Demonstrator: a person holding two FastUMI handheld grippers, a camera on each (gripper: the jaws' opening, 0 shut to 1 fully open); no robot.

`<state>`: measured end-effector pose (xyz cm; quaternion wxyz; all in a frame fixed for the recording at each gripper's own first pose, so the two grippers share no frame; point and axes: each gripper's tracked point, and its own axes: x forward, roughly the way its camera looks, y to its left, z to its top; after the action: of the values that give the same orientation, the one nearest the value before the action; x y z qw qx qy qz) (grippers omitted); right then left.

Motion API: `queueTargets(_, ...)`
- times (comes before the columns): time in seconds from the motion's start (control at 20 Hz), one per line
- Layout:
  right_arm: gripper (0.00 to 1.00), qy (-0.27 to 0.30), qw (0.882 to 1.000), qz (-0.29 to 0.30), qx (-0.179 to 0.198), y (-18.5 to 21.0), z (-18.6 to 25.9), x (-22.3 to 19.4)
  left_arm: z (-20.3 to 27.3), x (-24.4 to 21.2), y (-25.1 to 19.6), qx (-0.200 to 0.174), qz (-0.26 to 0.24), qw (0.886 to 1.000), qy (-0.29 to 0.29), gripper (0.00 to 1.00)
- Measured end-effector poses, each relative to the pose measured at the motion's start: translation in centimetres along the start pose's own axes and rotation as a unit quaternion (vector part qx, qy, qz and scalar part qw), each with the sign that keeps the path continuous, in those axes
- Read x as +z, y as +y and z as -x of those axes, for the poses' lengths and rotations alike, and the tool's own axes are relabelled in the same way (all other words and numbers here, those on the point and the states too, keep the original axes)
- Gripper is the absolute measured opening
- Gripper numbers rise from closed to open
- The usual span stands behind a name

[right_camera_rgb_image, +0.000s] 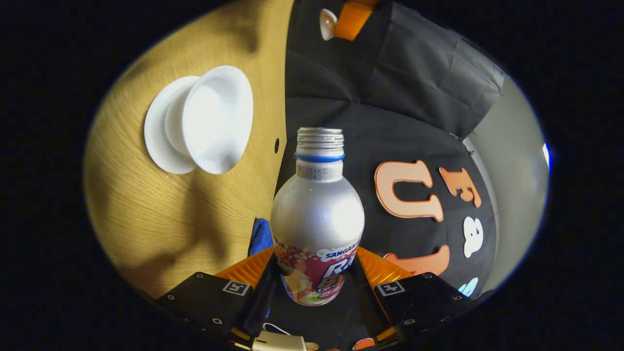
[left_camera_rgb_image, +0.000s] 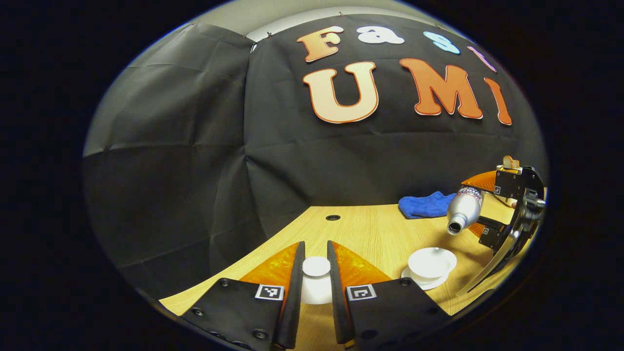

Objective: Open the teacup lid with one hand, grasp the water bottle and pour water into the teacup with the other hand; after pouring, place the water bottle on the coaster and then close the teacup lid.

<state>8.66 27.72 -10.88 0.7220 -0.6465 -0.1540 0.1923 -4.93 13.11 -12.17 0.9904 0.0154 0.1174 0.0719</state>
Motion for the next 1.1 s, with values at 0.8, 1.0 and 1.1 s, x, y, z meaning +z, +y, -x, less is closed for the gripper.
queueTargets(0.8,0.8,0.106,0.923,-0.371,0.006,-3.1,3.1,-8.9,-0.4,3.4,-6.9,-0.056,-0.007,0.998,-0.021,0.33)
queueTargets(1.0,0.79,0.123,0.887,-0.445,0.003,-3.6,3.3,-11.1,-0.5,3.8,-8.8,-0.071,-0.005,0.997,-0.021,0.33)
queueTargets(1.1,0.79,0.127,0.874,-0.47,0.001,-3.6,3.6,-12.0,-0.6,3.9,-9.7,-0.078,-0.004,0.997,-0.021,0.33)
